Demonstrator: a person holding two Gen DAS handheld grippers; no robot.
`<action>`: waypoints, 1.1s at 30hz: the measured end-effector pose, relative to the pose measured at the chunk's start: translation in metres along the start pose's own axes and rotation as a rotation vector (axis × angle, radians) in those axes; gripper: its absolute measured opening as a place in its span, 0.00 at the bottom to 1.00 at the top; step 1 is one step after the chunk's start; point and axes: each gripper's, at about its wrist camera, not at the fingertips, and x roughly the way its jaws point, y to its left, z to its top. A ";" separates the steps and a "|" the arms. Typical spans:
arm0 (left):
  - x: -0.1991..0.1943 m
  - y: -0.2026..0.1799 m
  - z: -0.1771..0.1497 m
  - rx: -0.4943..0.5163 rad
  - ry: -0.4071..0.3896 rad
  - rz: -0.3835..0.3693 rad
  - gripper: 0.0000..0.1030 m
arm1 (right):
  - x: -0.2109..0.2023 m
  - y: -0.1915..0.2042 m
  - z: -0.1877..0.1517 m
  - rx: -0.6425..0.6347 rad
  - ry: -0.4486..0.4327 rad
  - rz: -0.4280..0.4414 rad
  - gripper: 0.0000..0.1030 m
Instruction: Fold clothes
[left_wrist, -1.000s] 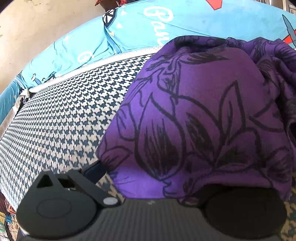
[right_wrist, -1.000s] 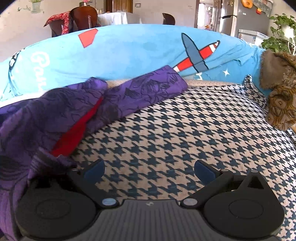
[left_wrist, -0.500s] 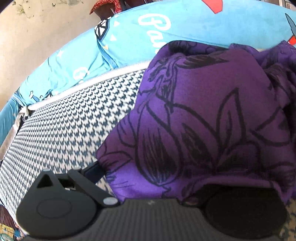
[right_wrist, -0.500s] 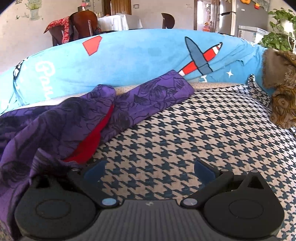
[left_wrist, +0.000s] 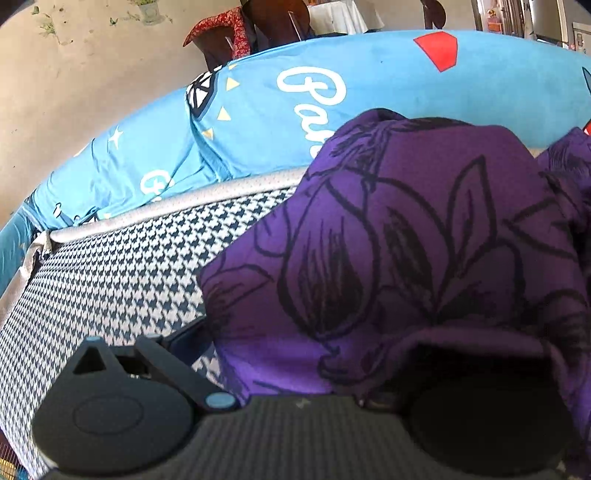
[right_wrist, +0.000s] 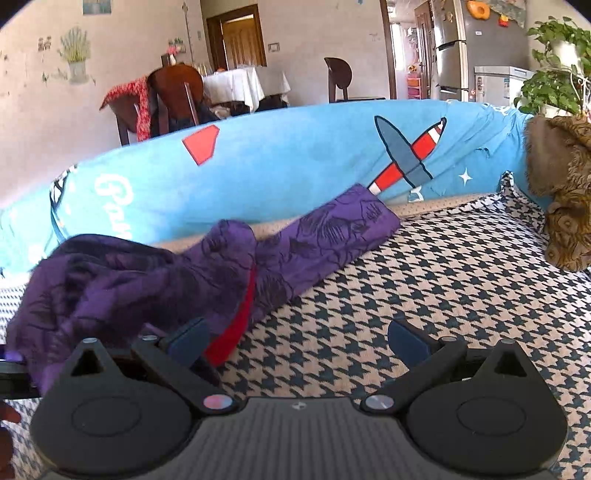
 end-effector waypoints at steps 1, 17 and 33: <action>-0.002 -0.003 -0.001 0.000 -0.004 -0.001 1.00 | -0.001 0.000 0.001 0.005 -0.004 0.004 1.00; -0.012 -0.015 0.002 0.004 -0.015 -0.097 1.00 | 0.009 0.021 0.007 0.054 -0.012 0.109 1.00; -0.076 0.024 -0.021 -0.002 -0.137 -0.200 1.00 | 0.059 0.026 -0.016 0.091 0.187 -0.051 1.00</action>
